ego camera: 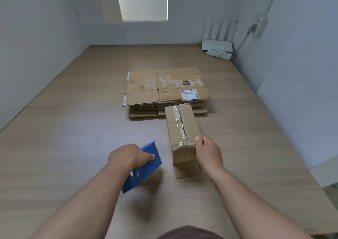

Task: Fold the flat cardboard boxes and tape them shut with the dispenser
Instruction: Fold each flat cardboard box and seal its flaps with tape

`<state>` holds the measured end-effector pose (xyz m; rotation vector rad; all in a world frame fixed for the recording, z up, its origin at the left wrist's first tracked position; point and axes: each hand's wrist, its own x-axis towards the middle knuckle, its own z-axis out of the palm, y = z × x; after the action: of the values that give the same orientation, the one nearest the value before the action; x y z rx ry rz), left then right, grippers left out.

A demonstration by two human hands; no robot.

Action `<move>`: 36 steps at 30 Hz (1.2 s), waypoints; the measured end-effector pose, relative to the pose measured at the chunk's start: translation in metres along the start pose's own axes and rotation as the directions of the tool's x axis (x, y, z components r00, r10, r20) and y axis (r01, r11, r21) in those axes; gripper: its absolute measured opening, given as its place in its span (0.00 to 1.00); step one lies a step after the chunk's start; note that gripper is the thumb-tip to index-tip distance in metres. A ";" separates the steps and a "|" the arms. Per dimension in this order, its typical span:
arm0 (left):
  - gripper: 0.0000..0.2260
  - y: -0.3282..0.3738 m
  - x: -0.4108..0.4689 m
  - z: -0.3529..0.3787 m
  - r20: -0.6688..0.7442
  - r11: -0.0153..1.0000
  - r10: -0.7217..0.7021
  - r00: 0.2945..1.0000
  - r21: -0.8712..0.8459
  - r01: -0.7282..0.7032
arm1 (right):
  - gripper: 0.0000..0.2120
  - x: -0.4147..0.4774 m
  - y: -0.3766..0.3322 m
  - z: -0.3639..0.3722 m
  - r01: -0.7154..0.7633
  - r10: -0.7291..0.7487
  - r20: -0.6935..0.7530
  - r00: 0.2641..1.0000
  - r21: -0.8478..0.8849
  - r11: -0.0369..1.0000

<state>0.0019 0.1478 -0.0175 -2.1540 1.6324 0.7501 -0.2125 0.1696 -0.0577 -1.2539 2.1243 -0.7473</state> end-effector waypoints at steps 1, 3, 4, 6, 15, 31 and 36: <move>0.20 0.007 0.001 0.001 -0.016 1.000 0.002 1.000 -0.003 -0.002 | 0.18 -0.001 -0.001 0.001 0.004 -0.004 0.000 1.000 -0.003 1.000; 0.18 0.020 0.004 0.000 -0.055 1.000 0.020 0.998 0.014 -0.020 | 0.17 -0.001 -0.001 0.003 0.013 -0.013 -0.008 1.000 -0.008 1.000; 0.17 0.025 0.006 -0.001 -0.077 0.999 0.033 0.997 0.040 -0.030 | 0.17 -0.001 0.000 0.004 0.017 -0.017 -0.016 1.000 -0.007 1.000; 0.14 0.031 0.009 -0.006 -0.116 0.995 0.047 0.992 0.088 -0.036 | 0.18 -0.003 0.001 0.005 0.023 -0.023 -0.027 0.999 0.007 1.000; 0.15 0.004 0.016 -0.014 -0.255 0.966 -0.075 0.964 0.223 0.135 | 0.14 -0.013 0.008 0.000 0.040 -0.040 0.009 0.999 0.038 0.998; 0.23 -0.005 -0.023 0.014 -0.806 0.824 0.508 0.304 0.352 -0.445 | 0.16 0.005 -0.007 0.002 0.016 -0.015 0.036 0.999 -0.025 1.000; 0.23 -0.012 -0.025 0.022 -0.824 0.829 0.488 0.289 0.334 -0.448 | 0.17 0.005 -0.006 0.003 0.022 -0.021 0.032 0.999 -0.038 0.999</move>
<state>0.0041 0.1828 -0.0207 -2.1213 2.8568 -0.5329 -0.2087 0.1615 -0.0564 -1.3018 2.1125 -0.6945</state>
